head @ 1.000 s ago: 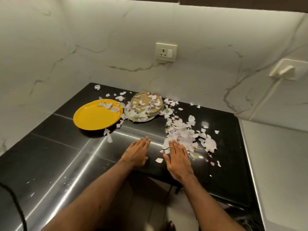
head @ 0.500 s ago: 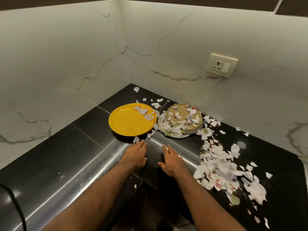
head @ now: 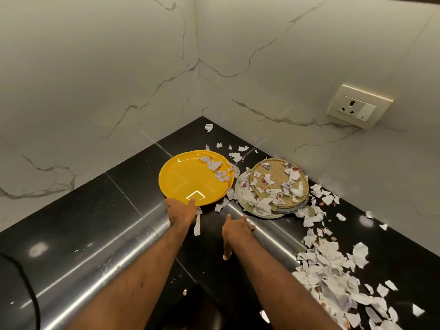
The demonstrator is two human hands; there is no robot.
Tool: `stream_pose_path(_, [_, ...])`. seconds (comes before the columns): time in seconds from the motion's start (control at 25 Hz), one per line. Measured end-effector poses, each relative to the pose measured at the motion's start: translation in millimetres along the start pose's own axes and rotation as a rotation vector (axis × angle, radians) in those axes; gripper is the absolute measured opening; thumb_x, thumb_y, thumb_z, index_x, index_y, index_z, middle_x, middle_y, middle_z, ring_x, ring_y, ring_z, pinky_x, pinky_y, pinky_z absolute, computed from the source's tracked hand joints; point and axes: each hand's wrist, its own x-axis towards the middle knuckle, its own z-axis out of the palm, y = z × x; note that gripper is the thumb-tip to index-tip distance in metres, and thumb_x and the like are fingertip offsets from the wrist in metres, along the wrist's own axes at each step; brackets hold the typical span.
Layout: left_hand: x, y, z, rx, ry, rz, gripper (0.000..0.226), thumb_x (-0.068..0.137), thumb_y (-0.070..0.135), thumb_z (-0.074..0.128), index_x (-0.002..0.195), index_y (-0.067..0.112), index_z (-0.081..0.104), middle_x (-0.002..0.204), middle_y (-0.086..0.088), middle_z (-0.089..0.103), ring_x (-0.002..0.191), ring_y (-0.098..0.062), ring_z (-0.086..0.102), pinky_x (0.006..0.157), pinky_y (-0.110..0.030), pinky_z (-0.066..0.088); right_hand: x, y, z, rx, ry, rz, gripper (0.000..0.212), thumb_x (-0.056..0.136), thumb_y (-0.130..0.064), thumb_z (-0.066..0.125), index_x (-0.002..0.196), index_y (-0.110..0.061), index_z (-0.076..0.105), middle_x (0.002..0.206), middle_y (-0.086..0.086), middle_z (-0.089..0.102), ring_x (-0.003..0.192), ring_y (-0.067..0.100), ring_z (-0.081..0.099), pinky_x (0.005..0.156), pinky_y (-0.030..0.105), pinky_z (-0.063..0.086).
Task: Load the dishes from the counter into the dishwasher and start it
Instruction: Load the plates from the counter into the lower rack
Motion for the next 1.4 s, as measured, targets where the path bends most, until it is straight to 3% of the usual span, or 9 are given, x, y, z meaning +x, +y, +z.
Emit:
stream_pose_path(0.28, [21.1, 7.5, 12.1, -0.374, 0.052, -0.286, 0.059, 0.090, 0.009, 0.075, 0.127, 0.015, 0.030, 0.109, -0.018, 0.059, 0.080, -0.032, 0.074, 0.071, -0.043, 0.065, 16.3, -7.6, -1.9, 0.015, -0.024, 0.032, 0.128, 0.086, -0.021, 0.086, 0.163, -0.036, -0.015, 0.168, 0.024, -0.023, 0.153, 0.059, 0.002, 0.111, 0.066, 0.043])
stream_pose_path(0.44, [23.6, 3.3, 13.4, -0.385, 0.011, -0.310, 0.034, 0.089, 0.003, 0.064, 0.122, 0.000, 0.056, 0.097, -0.019, 0.072, 0.062, -0.022, 0.072, 0.045, -0.026, 0.054, 20.5, -7.4, -0.5, 0.034, -0.023, 0.040, 0.123, 0.089, -0.021, 0.083, 0.164, -0.037, -0.013, 0.168, 0.025, -0.023, 0.153, 0.059, 0.003, 0.111, 0.066, 0.041])
stream_pose_path(0.64, [9.3, 5.7, 8.7, -0.704, -0.121, -0.307, 0.032, 0.092, 0.000, 0.054, 0.124, 0.003, 0.055, 0.114, -0.021, 0.069, 0.099, -0.037, 0.072, 0.075, -0.042, 0.063, 15.2, -5.6, -1.9, 0.063, 0.001, 0.034, 0.113, 0.095, -0.021, 0.077, 0.165, -0.034, -0.010, 0.169, 0.025, -0.020, 0.153, 0.058, 0.003, 0.114, 0.065, 0.038])
stream_pose_path(0.76, [-1.2, 9.6, -2.0, -0.852, -0.185, -0.320, 0.033, 0.094, -0.006, 0.051, 0.124, 0.008, 0.047, 0.123, -0.021, 0.062, 0.112, -0.041, 0.066, 0.095, -0.053, 0.057, 10.1, -2.5, -4.4, 0.043, 0.006, 0.008, 0.131, 0.082, -0.025, 0.089, 0.164, -0.031, -0.013, 0.169, 0.027, -0.018, 0.152, 0.060, 0.007, 0.113, 0.064, 0.041])
stream_pose_path(0.92, [-15.4, 4.7, -19.0, -0.941, -0.276, -0.356, 0.045, 0.088, -0.008, 0.044, 0.128, 0.012, 0.047, 0.126, -0.019, 0.060, 0.105, -0.039, 0.066, 0.079, -0.048, 0.058, -1.5, 14.0, 3.7, -0.068, 0.046, -0.125, 0.148, 0.066, -0.042, 0.098, 0.165, -0.026, -0.012, 0.168, 0.033, -0.006, 0.151, 0.059, 0.019, 0.112, 0.063, 0.044])
stream_pose_path(1.0, [-22.3, 0.0, -25.3, -0.912, -0.314, -0.349, 0.047, 0.083, -0.008, 0.042, 0.126, 0.010, 0.052, 0.123, -0.022, 0.063, 0.099, -0.039, 0.066, 0.074, -0.050, 0.058, -8.6, 30.1, 10.9, -0.064, 0.147, -0.194, 0.131, 0.074, -0.048, 0.091, 0.167, -0.025, 0.001, 0.167, 0.032, 0.011, 0.147, 0.054, 0.032, 0.111, 0.058, 0.047])
stream_pose_path(1.12, [-33.2, -5.9, -31.6, -0.871, -0.345, -0.328, 0.048, 0.076, -0.009, 0.040, 0.116, 0.009, 0.058, 0.115, -0.022, 0.067, 0.100, -0.041, 0.064, 0.081, -0.052, 0.058, -26.8, 47.6, 17.2, 0.355, 0.631, -0.350, 0.040, 0.098, -0.043, 0.062, 0.132, -0.024, 0.055, 0.125, 0.009, 0.065, 0.113, 0.031, 0.065, 0.089, 0.045, 0.057])
stream_pose_path(1.24, [-46.8, -14.5, -35.5, -0.867, -0.336, -0.338, 0.044, 0.075, -0.008, 0.039, 0.111, 0.010, 0.058, 0.104, -0.018, 0.067, 0.098, -0.040, 0.064, 0.081, -0.052, 0.058, -52.7, 47.3, 12.9, 0.904, 1.140, -0.519, 0.009, 0.106, -0.026, 0.052, 0.110, -0.028, 0.060, 0.100, -0.009, 0.064, 0.090, 0.006, 0.063, 0.073, 0.033, 0.055])
stream_pose_path(1.4, [-71.4, -24.1, -36.2, -0.767, -0.357, -0.325, 0.041, 0.073, -0.007, 0.042, 0.108, 0.005, 0.059, 0.095, -0.016, 0.066, 0.084, -0.036, 0.061, 0.070, -0.045, 0.057, -51.5, 27.0, -0.2, 0.883, 0.681, -0.749, 0.053, 0.107, -0.055, 0.046, 0.154, -0.032, 0.043, 0.156, -0.010, 0.045, 0.140, 0.009, 0.044, 0.113, 0.037, 0.041])
